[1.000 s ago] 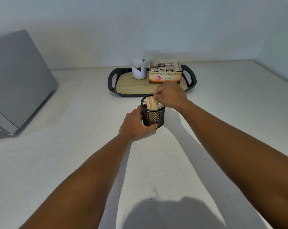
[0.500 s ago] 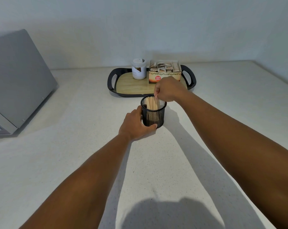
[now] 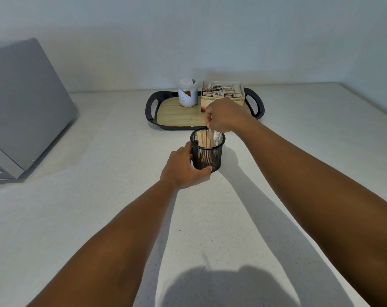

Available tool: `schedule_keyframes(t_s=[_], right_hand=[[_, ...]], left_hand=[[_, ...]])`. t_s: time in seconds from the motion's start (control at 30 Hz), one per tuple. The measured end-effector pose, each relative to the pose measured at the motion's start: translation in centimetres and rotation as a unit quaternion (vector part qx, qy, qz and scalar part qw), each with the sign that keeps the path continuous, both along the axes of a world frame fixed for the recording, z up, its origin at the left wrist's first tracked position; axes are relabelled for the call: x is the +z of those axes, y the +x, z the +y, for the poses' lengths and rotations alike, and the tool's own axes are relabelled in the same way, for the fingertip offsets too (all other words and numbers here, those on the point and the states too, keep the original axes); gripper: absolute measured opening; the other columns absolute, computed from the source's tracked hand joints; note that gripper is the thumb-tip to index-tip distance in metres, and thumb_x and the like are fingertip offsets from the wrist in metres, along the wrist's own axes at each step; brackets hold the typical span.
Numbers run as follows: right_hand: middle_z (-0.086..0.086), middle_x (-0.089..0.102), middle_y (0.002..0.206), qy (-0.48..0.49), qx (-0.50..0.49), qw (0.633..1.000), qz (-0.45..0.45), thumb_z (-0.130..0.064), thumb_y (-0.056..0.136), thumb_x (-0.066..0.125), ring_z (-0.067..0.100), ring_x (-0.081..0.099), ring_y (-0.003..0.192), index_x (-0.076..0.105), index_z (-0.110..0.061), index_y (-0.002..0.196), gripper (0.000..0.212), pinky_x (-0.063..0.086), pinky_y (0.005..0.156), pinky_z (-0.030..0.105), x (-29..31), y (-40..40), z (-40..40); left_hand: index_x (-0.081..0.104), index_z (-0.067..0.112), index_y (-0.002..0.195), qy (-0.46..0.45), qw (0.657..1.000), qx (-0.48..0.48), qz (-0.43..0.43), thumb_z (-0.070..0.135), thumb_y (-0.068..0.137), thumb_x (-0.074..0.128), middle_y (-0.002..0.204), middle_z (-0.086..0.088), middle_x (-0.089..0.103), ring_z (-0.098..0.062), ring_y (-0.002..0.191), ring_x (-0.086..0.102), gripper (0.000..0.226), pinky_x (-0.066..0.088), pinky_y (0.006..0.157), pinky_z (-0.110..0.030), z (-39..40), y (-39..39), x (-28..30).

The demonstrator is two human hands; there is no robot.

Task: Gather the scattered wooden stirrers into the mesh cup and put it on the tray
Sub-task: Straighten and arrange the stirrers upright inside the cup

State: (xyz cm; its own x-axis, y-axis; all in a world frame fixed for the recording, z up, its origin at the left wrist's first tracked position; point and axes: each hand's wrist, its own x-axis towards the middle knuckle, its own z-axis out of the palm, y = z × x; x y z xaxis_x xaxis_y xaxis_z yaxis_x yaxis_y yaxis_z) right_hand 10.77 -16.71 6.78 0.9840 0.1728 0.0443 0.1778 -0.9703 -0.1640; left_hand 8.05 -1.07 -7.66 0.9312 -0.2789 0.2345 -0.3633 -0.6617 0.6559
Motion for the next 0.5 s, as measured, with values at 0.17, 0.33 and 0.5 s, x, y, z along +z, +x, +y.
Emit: schedule_keyframes(t_s=[0.17, 0.33, 0.5], right_hand=[[0.002, 0.067, 0.108, 0.069, -0.012, 0.997, 0.017, -0.015, 0.088, 0.064, 0.019, 0.060, 0.104, 0.072, -0.016, 0.103, 0.016, 0.052, 0.081, 0.032, -0.9, -0.4, -0.1], [0.000, 0.071, 0.104, 0.077, -0.026, 0.996, 0.026, -0.018, 0.084, 0.072, 0.019, 0.063, 0.104, 0.076, -0.020, 0.098, 0.015, 0.055, 0.089, 0.037, -1.8, -0.9, 0.0], [-0.002, 0.068, 0.109, 0.108, -0.054, 0.993, -0.019, -0.021, 0.080, 0.078, 0.017, 0.061, 0.103, 0.072, -0.023, 0.106, 0.027, 0.052, 0.080, 0.031, -2.2, -1.2, 0.0]], left_hand=[[0.045, 0.026, 0.140, -0.007, 1.000, -0.005, 0.006, 0.072, 0.062, 0.068, 0.131, 0.006, 0.065, -0.017, 0.117, 0.062, 0.094, 0.058, 0.094, -0.033, 0.0, -0.1, 0.0], [0.045, 0.025, 0.141, -0.005, 1.000, -0.008, 0.003, 0.073, 0.062, 0.067, 0.131, 0.005, 0.065, -0.017, 0.117, 0.062, 0.095, 0.058, 0.093, -0.034, -0.1, -0.1, 0.0], [0.045, 0.027, 0.140, -0.007, 1.000, -0.005, 0.003, 0.072, 0.062, 0.068, 0.130, 0.006, 0.065, -0.016, 0.116, 0.062, 0.093, 0.058, 0.092, -0.033, -0.1, -0.1, 0.0]])
